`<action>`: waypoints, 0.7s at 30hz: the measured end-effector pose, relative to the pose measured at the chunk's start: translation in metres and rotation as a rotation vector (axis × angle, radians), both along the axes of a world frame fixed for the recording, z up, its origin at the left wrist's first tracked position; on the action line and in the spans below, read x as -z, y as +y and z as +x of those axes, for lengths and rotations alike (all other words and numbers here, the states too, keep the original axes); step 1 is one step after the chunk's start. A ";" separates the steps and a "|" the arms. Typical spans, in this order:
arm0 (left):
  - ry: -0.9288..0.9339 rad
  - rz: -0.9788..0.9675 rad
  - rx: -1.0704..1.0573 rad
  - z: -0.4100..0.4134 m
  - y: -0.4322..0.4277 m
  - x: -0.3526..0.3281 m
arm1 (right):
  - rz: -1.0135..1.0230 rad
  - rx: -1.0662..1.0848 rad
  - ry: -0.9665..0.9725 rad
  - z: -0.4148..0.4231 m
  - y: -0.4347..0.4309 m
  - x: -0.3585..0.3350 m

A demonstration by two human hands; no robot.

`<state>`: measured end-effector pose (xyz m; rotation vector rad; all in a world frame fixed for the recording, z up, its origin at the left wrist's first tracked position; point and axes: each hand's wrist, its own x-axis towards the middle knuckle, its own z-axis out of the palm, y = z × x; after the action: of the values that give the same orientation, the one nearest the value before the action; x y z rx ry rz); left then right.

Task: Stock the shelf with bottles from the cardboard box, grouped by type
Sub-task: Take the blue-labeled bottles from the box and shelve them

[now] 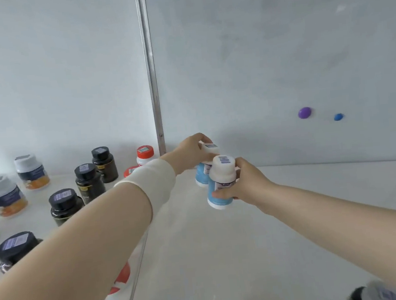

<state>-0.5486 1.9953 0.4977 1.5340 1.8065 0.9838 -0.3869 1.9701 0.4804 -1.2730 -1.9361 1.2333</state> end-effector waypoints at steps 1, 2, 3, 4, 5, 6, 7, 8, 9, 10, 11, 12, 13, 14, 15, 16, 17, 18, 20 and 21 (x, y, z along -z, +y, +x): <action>0.025 0.001 -0.003 -0.003 0.007 0.002 | 0.001 -0.001 -0.015 -0.006 0.005 0.003; 0.047 0.003 -0.004 -0.006 0.013 0.004 | 0.001 0.002 -0.032 -0.011 0.010 0.006; 0.059 0.006 -0.002 -0.009 0.019 0.006 | -0.001 0.009 -0.045 -0.016 0.014 0.009; 0.062 0.006 0.002 -0.013 0.022 0.008 | -0.004 0.017 -0.056 -0.021 0.017 0.011; 0.061 0.006 0.009 -0.018 0.026 0.009 | -0.007 0.025 -0.060 -0.026 0.021 0.014; 0.067 0.005 0.018 -0.022 0.029 0.009 | -0.010 0.029 -0.061 -0.030 0.024 0.016; 0.075 0.006 0.027 -0.025 0.031 0.009 | -0.013 0.029 -0.061 -0.034 0.026 0.017; 0.082 0.009 0.036 -0.029 0.033 0.009 | -0.015 0.025 -0.064 -0.037 0.028 0.018; 0.086 0.011 0.046 -0.032 0.035 0.009 | -0.014 0.021 -0.070 -0.040 0.030 0.019; 0.085 0.011 0.060 -0.034 0.036 0.008 | -0.009 0.018 -0.077 -0.043 0.031 0.021; 0.079 0.007 0.073 -0.036 0.037 0.008 | -0.003 0.018 -0.085 -0.045 0.032 0.022; 0.068 0.003 0.083 -0.037 0.037 0.007 | 0.000 0.019 -0.094 -0.047 0.032 0.024; 0.059 -0.001 0.091 -0.038 0.038 0.007 | -0.001 0.020 -0.102 -0.048 0.031 0.025; 0.062 -0.003 0.097 -0.039 0.038 0.007 | -0.002 0.019 -0.109 -0.049 0.031 0.027; 0.078 -0.003 0.103 -0.039 0.039 0.008 | 0.000 0.018 -0.115 -0.050 0.030 0.029; 0.100 0.001 0.107 -0.038 0.039 0.009 | 0.006 0.021 -0.120 -0.050 0.029 0.030; 0.122 0.006 0.108 -0.038 0.039 0.009 | 0.011 0.028 -0.123 -0.050 0.029 0.031; 0.145 0.010 0.105 -0.037 0.039 0.009 | 0.015 0.037 -0.123 -0.050 0.029 0.032; 0.182 0.015 0.098 -0.037 0.039 0.010 | 0.023 0.044 -0.121 -0.050 0.027 0.032; 0.195 0.017 0.100 -0.037 0.039 0.011 | 0.029 0.044 -0.122 -0.050 0.026 0.033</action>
<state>-0.5854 2.0340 0.4872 1.7653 1.8346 0.8288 -0.4365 1.9959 0.4475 -1.3978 -1.9923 1.1253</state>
